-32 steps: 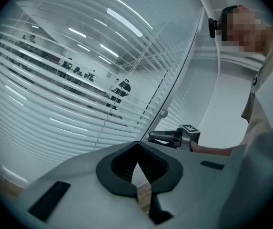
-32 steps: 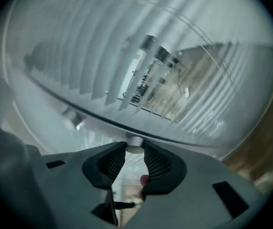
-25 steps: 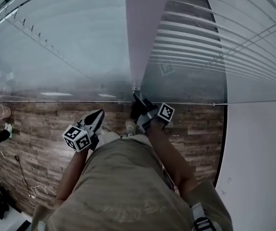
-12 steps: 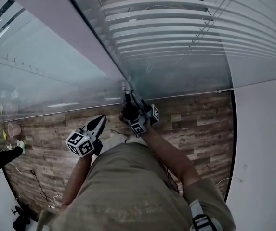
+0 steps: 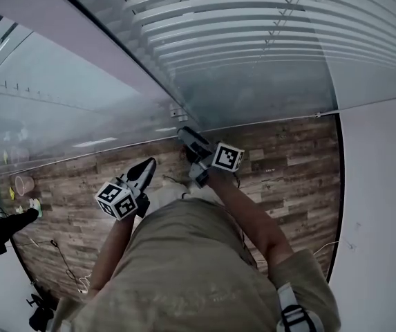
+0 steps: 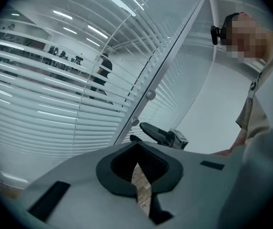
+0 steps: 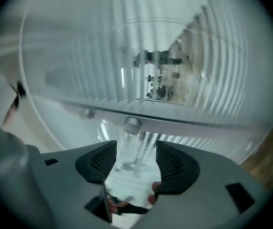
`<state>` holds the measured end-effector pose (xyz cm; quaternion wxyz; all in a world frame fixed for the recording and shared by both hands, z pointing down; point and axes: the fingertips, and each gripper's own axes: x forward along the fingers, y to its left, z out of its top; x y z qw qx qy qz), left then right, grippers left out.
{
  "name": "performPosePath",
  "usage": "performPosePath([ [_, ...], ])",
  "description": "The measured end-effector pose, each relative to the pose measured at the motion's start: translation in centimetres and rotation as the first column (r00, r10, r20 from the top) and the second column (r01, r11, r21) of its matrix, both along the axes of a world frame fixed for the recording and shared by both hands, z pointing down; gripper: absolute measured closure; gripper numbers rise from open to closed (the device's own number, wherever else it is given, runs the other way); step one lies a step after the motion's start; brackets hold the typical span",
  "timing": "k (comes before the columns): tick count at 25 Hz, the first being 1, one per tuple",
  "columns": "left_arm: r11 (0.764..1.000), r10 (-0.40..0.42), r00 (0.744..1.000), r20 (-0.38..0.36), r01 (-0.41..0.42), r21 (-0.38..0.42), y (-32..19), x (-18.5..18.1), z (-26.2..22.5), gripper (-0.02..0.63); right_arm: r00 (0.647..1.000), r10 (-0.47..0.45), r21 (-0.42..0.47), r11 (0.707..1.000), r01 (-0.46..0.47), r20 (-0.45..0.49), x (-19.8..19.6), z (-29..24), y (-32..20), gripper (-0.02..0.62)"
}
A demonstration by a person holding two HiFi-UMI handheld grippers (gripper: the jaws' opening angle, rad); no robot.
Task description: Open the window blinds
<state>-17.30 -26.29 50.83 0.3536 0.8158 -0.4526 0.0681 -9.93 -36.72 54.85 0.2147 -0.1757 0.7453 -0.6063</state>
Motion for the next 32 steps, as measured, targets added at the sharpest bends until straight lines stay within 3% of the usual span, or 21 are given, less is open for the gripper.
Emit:
performPosePath([
  [1,1.000,0.000,1.000,0.000,0.000,0.001,0.0,-0.1,-0.2,0.592,0.974,0.010,0.129,0.991,0.019,-0.227,-0.1,-0.1,0.4,0.350],
  [2,1.000,0.000,1.000,0.001,0.000,0.001,0.0,-0.1,-0.3,0.592,0.905,0.065,0.252,0.966,0.048,-0.421,0.0,-0.2,0.6,0.351],
  [4,1.000,0.000,1.000,0.005,0.000,0.003,0.4,0.2,-0.3,0.592,0.742,0.216,0.421,0.902,0.097,-0.634,0.6,-0.8,0.5,0.351],
  [5,1.000,0.000,1.000,0.007,0.000,0.006,0.6,0.4,-0.2,0.592,0.681,0.275,0.460,0.882,0.102,-0.678,1.0,-1.0,0.2,0.351],
  [7,1.000,-0.002,1.000,0.009,0.002,0.012,1.0,0.5,-0.3,0.592,0.604,0.338,0.478,0.874,0.082,-0.722,1.3,-0.9,-0.4,0.351],
  [9,1.000,-0.006,1.000,0.011,0.006,0.016,1.4,0.1,-0.8,0.592,0.580,0.355,0.467,0.883,0.050,-0.733,1.2,-0.9,-0.8,0.355],
  [12,1.000,-0.017,1.000,0.014,0.017,0.018,1.7,-0.8,-1.9,0.592,0.563,0.383,0.496,0.867,0.055,-0.732,0.5,-2.5,-0.7,0.467],
  [14,1.000,-0.025,1.000,0.019,0.024,0.018,2.2,-1.1,-1.7,0.592,0.561,0.385,0.505,0.861,0.068,-0.732,0.1,-2.6,-0.5,0.472],
  [19,0.999,-0.037,0.999,0.029,0.036,0.012,3.4,-0.1,0.4,0.592,0.581,0.361,0.475,0.878,0.051,-0.730,1.2,-0.2,-0.1,0.472],
  [23,0.999,-0.046,0.999,0.028,0.046,0.004,3.2,-0.2,0.1,0.592,0.610,0.334,0.422,0.907,0.000,-0.718,1.4,-0.3,-0.5,0.472],
  [26,0.999,-0.044,0.999,0.029,0.044,0.000,2.8,-0.2,0.1,0.592,0.681,0.296,0.353,0.934,-0.060,-0.669,1.6,-0.2,-1.0,0.474],
  [32,0.999,-0.035,0.999,0.029,0.035,-0.006,2.4,0.0,0.5,0.592,0.897,0.169,0.117,0.984,-0.133,-0.408,1.7,0.3,-1.2,0.474],
])
